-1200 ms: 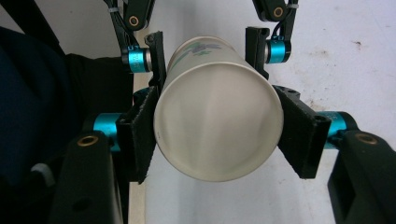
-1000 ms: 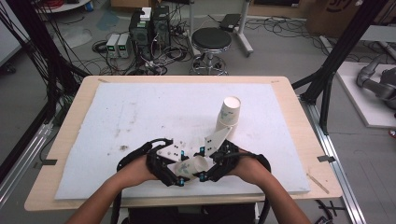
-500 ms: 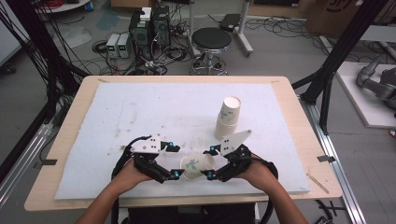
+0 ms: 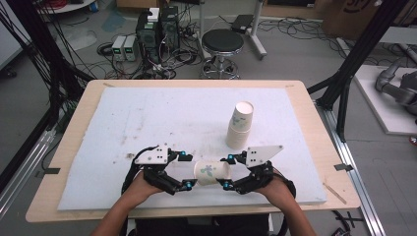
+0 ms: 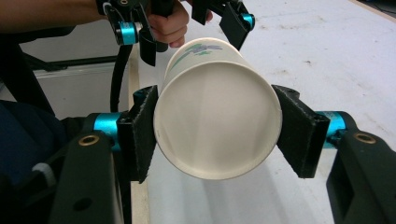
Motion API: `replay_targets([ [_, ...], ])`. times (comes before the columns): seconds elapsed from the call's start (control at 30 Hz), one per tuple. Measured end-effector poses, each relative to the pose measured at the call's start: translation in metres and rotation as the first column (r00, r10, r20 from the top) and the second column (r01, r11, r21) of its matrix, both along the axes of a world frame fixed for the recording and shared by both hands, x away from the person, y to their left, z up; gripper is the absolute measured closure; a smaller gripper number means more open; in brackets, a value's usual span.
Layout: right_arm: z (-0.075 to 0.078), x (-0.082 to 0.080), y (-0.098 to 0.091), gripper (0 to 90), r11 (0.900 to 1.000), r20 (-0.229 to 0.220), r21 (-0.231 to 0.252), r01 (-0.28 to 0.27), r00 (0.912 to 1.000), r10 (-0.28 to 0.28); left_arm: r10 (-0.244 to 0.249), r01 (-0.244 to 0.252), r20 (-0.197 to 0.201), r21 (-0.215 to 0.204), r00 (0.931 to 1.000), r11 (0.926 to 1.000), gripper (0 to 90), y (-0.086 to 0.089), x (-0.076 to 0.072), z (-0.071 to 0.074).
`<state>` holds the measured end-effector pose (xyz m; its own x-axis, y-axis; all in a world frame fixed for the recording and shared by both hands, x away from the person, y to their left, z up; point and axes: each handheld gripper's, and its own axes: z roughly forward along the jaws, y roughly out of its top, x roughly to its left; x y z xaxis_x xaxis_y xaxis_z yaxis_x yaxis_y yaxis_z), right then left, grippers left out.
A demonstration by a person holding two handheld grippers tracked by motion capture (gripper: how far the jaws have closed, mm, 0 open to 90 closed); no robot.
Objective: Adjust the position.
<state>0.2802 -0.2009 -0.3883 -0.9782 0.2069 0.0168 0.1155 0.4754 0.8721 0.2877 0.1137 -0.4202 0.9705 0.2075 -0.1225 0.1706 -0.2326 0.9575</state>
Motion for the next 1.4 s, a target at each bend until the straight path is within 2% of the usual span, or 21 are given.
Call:
replay_targets([
  [0.3,-0.001,0.001,0.000,36.8,0.9999,-0.006,0.013,0.000,1.0000,0.000,-0.013,0.013,0.005,-0.016,0.9999,0.9998,18.2,-0.002,0.000,-0.001],
  [0.43,0.000,0.001,0.000,36.8,0.9997,-0.011,0.025,-0.003,0.9999,0.004,-0.035,0.035,0.004,-0.022,0.9994,0.9991,18.1,-0.004,0.000,-0.002],
  [0.53,0.000,0.002,0.000,36.8,0.9991,-0.012,0.041,-0.010,0.9999,0.011,-0.046,0.047,0.023,-0.034,0.9987,0.9983,17.7,-0.006,0.000,-0.003],
  [0.73,0.000,0.003,0.000,36.8,0.9972,-0.034,0.070,-0.024,0.9991,0.026,-0.060,0.061,0.046,-0.029,0.9972,0.9977,17.6,-0.011,-0.002,-0.005],
  [0.9,0.000,0.004,0.000,36.9,0.9928,-0.063,0.112,-0.044,0.9967,0.051,-0.072,0.075,0.056,-0.065,0.9958,0.9950,19.5,-0.011,-0.003,-0.004],
  [1.17,-0.004,0.010,-0.004,37.2,0.9770,-0.141,0.207,-0.053,0.9865,0.083,-0.070,0.079,0.070,-0.135,0.9950,0.9876,25.3,-0.006,-0.002,0.000],
  [1.4,-0.006,0.012,-0.004,37.3,0.9761,-0.149,0.211,-0.051,0.9853,0.084,-0.065,0.074,0.067,-0.131,0.9956,0.9887,29.5,-0.003,-0.002,0.001],
])
